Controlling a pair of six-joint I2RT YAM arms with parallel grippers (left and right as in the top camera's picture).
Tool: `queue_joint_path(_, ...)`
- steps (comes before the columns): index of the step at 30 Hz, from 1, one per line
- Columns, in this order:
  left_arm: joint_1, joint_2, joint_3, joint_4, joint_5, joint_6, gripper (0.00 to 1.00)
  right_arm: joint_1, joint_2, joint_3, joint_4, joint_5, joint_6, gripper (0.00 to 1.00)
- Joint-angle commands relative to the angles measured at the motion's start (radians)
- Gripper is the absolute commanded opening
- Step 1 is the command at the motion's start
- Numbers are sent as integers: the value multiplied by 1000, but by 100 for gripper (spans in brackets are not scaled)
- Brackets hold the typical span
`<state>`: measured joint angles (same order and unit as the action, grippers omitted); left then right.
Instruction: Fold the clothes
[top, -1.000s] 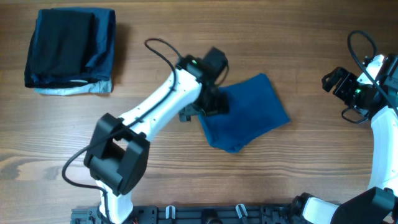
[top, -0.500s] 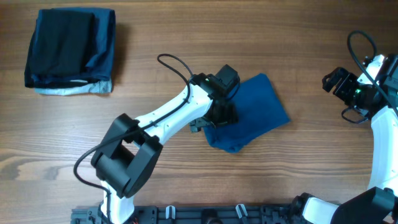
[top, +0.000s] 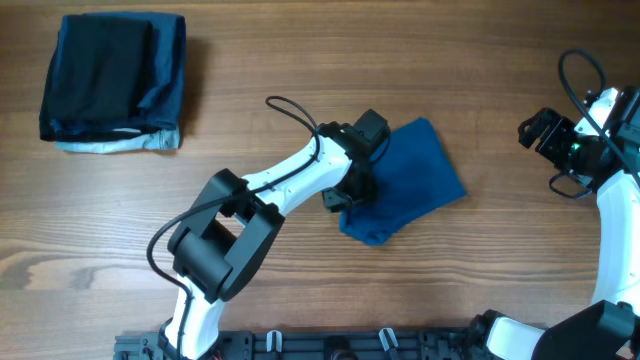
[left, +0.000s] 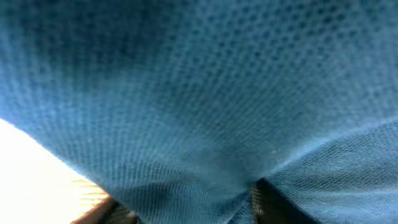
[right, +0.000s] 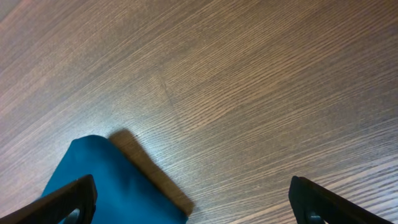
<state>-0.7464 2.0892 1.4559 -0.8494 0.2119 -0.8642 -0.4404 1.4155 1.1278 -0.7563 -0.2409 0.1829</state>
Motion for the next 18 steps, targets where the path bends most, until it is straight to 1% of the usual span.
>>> queue_joint_path(1, -3, 64, -18, 9, -84, -7, 31, 0, -4, 9, 0, 17, 2, 100)
queue_joint_path(3, -2, 64, -18, 9, -126, -7, 23, 0, -4, 9, 0, 17, 2, 99)
queue_joint_path(5, -2, 64, -18, 8, -179, -3, 18, 0, -4, 9, 0, 17, 2, 100)
queue_joint_path(6, -2, 64, -18, 7, -196, -3, 19, 0, -4, 9, 0, 17, 2, 99)
queue_joint_path(8, -2, 64, -18, 5, -202, -3, 27, 0, -4, 9, 0, 17, 2, 100)
queue_joint_path(9, -2, 64, -18, 5, -203, -3, 25, 0, -4, 9, 0, 17, 2, 100)
queue_joint_path(10, -2, 64, -18, 10, -203, 6, 4, 0, -4, 9, 0, 17, 2, 100)
queue_joint_path(13, -2, 62, -11, 43, -232, 135, 4, 0, -4, 9, 0, 16, 2, 100)
queue_joint_path(17, -3, 44, 33, 44, -431, 282, 4, 0, -4, 9, 0, 17, 2, 99)
queue_joint_path(18, -3, 40, 41, 50, -461, 325, 4, 0, -4, 9, 0, 17, 2, 100)
